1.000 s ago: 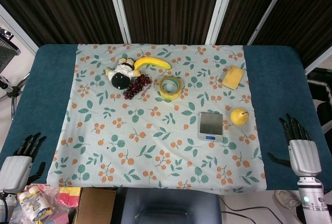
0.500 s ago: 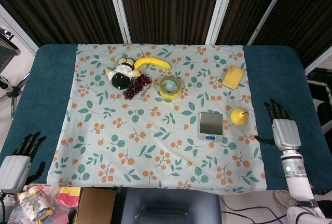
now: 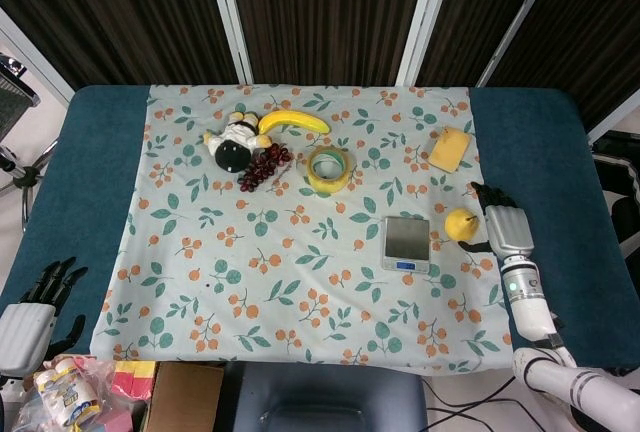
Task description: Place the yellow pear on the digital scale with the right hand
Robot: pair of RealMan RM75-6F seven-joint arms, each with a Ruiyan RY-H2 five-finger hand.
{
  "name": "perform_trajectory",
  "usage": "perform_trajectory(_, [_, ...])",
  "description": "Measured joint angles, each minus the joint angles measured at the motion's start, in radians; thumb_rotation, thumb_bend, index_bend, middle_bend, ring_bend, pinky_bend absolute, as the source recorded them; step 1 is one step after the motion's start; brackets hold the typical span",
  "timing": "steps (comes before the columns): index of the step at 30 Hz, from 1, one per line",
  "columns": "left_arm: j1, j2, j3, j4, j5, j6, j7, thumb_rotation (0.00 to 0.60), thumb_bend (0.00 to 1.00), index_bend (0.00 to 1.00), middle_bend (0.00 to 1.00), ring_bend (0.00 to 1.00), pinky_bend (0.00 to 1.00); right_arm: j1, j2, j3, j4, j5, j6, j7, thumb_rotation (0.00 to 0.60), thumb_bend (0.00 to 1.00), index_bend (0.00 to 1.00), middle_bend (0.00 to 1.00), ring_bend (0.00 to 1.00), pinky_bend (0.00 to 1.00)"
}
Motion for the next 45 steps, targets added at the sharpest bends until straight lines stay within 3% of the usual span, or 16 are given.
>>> perform_trajectory(13, [0.006,0.005,0.003,0.005,0.010,0.011,-0.024,0.600,0.43,0.15,0.05,0.02,0.33,0.060,-0.118,-0.003,0.159,0.042,-0.047,-0.034,0.600,0.20,0.38,0.35,0.34,0.48])
perform_trajectory(23, [0.005,0.006,0.001,0.006,0.010,0.008,-0.029,0.600,0.43,0.15,0.05,0.02,0.33,0.068,-0.161,0.002,0.213,0.054,-0.014,-0.054,0.600,0.23,0.68,0.57,0.57,0.69])
perform_trajectory(29, [0.004,0.005,0.002,0.005,0.010,0.004,-0.026,0.600,0.43,0.15,0.05,0.02,0.33,0.060,-0.150,-0.003,0.157,0.013,0.037,-0.028,0.600,0.23,0.69,0.57,0.57,0.70])
perform_trajectory(38, [0.004,0.006,0.006,0.004,0.016,0.001,-0.023,0.600,0.43,0.15,0.05,0.02,0.33,0.051,-0.090,-0.027,-0.034,-0.049,0.077,-0.026,0.600,0.23,0.67,0.57,0.57,0.70])
perform_trajectory(43, [0.011,0.007,0.011,0.006,0.023,0.012,-0.030,0.600,0.43,0.15,0.05,0.02,0.33,0.056,-0.073,-0.050,-0.092,-0.071,0.077,-0.051,0.600,0.23,0.61,0.57,0.53,0.68])
perform_trajectory(45, [0.012,0.009,0.012,0.006,0.026,0.014,-0.034,0.600,0.43,0.15,0.05,0.02,0.33,0.058,-0.073,-0.055,-0.096,-0.072,0.070,-0.053,0.600,0.23,0.56,0.52,0.49,0.65])
